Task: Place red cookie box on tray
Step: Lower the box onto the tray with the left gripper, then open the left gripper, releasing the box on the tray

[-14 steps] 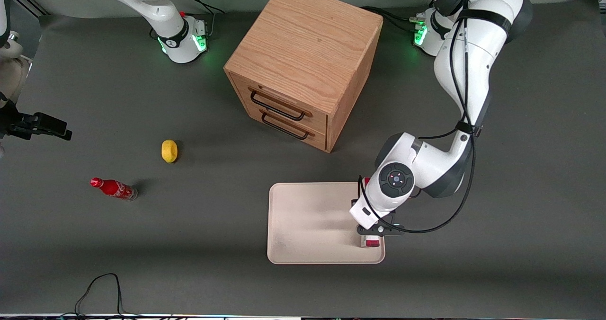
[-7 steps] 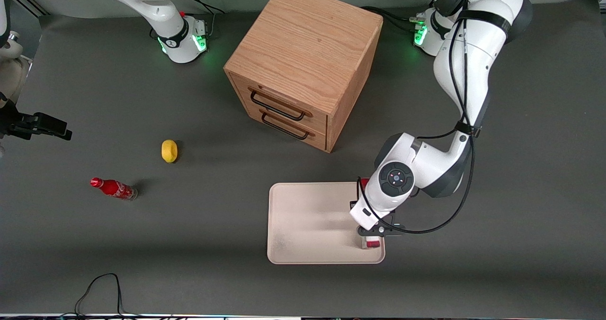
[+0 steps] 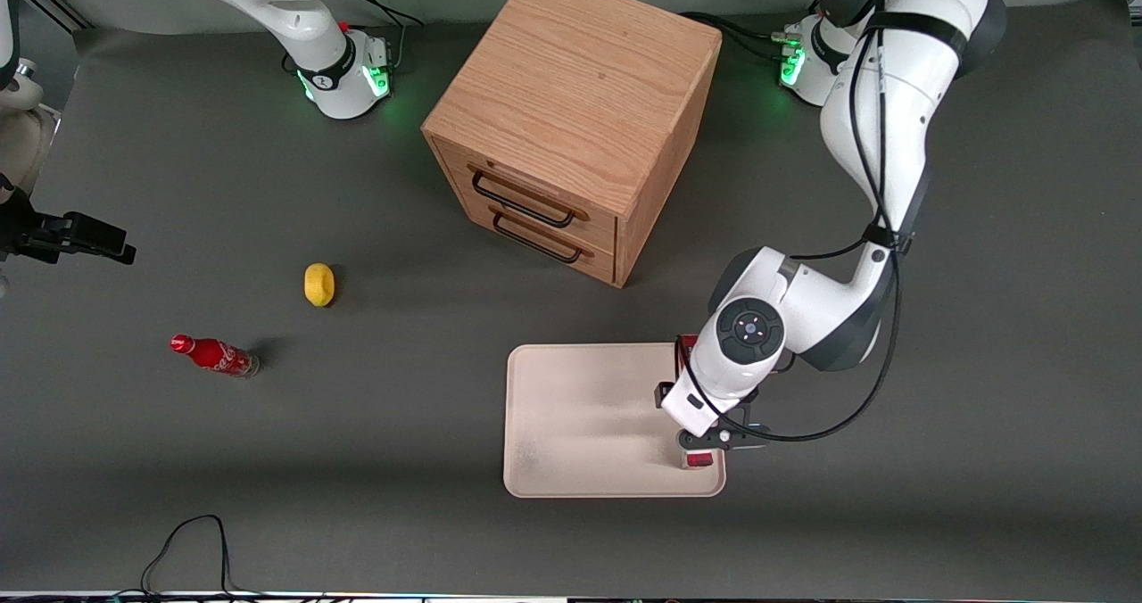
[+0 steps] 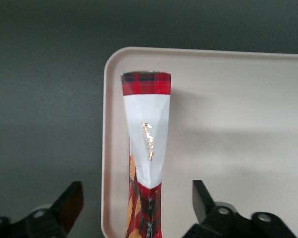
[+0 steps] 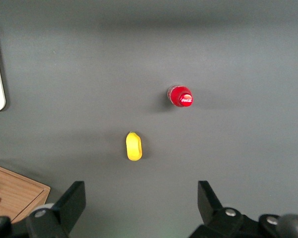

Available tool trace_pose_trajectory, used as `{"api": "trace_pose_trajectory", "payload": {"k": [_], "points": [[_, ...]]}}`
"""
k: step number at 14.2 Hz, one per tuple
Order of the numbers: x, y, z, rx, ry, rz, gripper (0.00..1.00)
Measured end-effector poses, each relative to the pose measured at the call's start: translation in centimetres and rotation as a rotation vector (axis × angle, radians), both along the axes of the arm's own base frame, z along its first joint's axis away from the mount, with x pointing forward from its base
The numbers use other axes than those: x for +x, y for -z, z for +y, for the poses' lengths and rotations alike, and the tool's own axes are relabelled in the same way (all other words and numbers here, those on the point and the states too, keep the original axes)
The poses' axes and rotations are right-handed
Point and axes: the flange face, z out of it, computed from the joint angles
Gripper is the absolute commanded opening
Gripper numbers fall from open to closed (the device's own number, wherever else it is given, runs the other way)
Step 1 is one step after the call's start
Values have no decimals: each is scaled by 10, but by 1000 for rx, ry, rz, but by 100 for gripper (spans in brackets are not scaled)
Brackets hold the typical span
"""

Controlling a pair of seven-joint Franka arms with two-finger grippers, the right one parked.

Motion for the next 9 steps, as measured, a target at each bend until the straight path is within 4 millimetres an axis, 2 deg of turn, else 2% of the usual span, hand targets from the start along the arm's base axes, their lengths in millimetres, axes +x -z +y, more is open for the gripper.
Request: {"api": "trace_pose_trajectory", "payload": {"k": [2,4,7,9], "points": [[-4,-50,4,20,-14,-6,100],[-17,-119,8,35,-28,-27,100],[-56,-219,21,87,-44,-23,100],[-85,-267,25,112,-46,-23,100]]}}
